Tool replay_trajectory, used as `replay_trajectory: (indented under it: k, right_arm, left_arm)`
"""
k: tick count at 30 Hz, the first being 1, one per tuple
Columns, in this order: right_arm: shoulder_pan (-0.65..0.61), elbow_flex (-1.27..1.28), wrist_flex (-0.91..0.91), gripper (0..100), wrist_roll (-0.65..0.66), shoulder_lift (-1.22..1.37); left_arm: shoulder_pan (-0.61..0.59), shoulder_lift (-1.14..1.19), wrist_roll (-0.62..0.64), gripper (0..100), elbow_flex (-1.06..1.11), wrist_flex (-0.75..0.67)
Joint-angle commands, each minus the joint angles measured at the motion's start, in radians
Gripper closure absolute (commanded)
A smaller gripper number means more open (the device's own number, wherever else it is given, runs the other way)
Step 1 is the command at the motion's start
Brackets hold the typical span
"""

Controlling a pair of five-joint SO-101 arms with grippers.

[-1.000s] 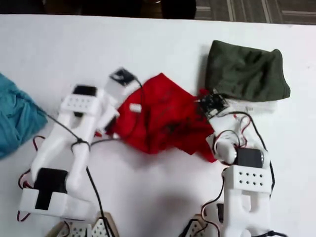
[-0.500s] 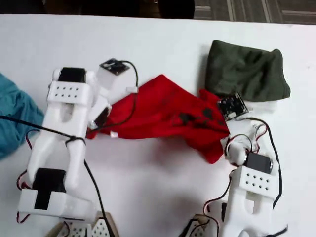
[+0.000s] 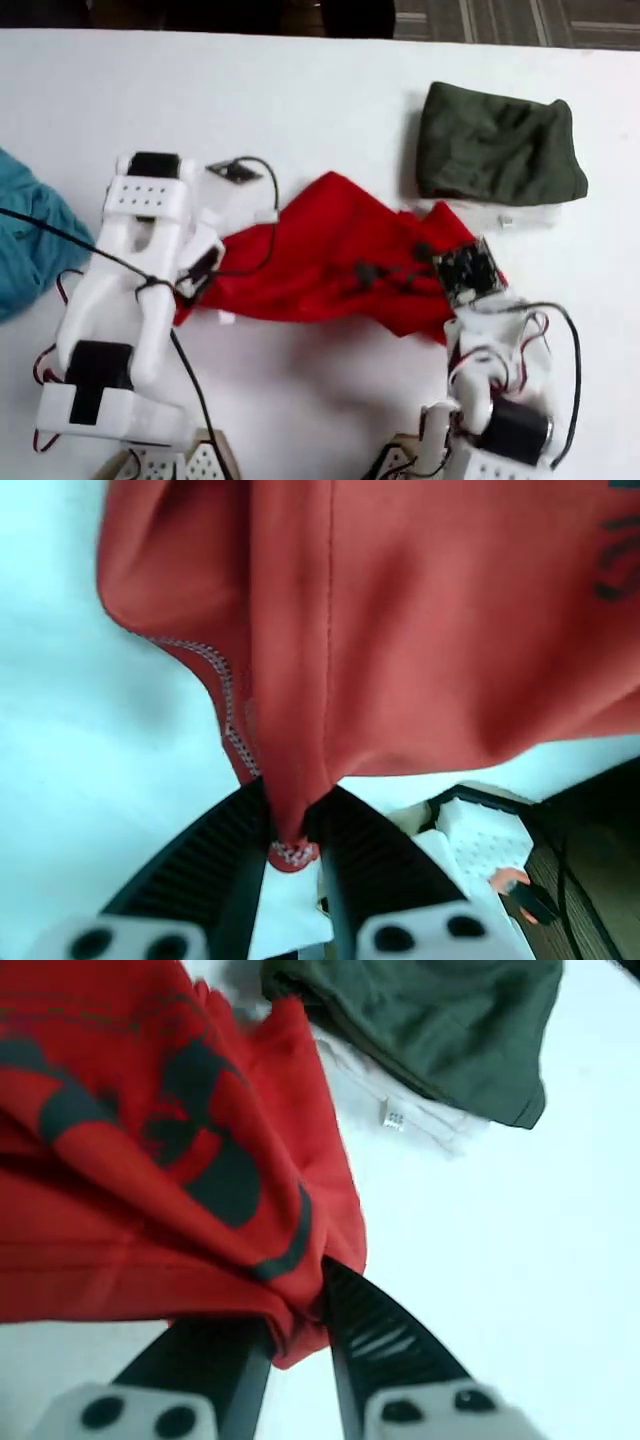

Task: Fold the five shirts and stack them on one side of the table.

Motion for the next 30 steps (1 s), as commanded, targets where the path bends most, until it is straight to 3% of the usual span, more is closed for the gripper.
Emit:
replay_trajectory:
  k: [1,4,10,15,19,24,30]
  right_arm:
    - [0.018,0.029,-0.004,98.1,0.009,-0.07]
    - [0.018,0.152,-0.101,98.1,0.009,-0.056]
    - [0.018,0.341,-0.268,98.1,0.009,-0.027]
    - [0.018,0.42,-0.311,98.1,0.009,-0.027]
    - [0.018,0.512,-0.358,98.1,0.009,-0.033]
    - [0.019,0.554,-0.38,98.1,0.002,-0.016]
    - [0.019,0.554,-0.375,98.1,0.002,-0.016]
  left_arm:
    - [-0.006,-0.011,0.003,97,0.005,0.02]
    - [-0.006,-0.005,0.002,97,-0.01,-0.006]
    - [-0.029,0.002,0.005,97,-0.03,-0.219]
    - [-0.046,0.157,0.009,97,-0.085,-0.328]
    - [-0.072,0.368,0.029,96,-0.274,-0.285]
    - [-0.103,0.552,0.081,81,-0.624,-0.066]
    - [-0.173,0.697,0.166,81,-0.98,0.009]
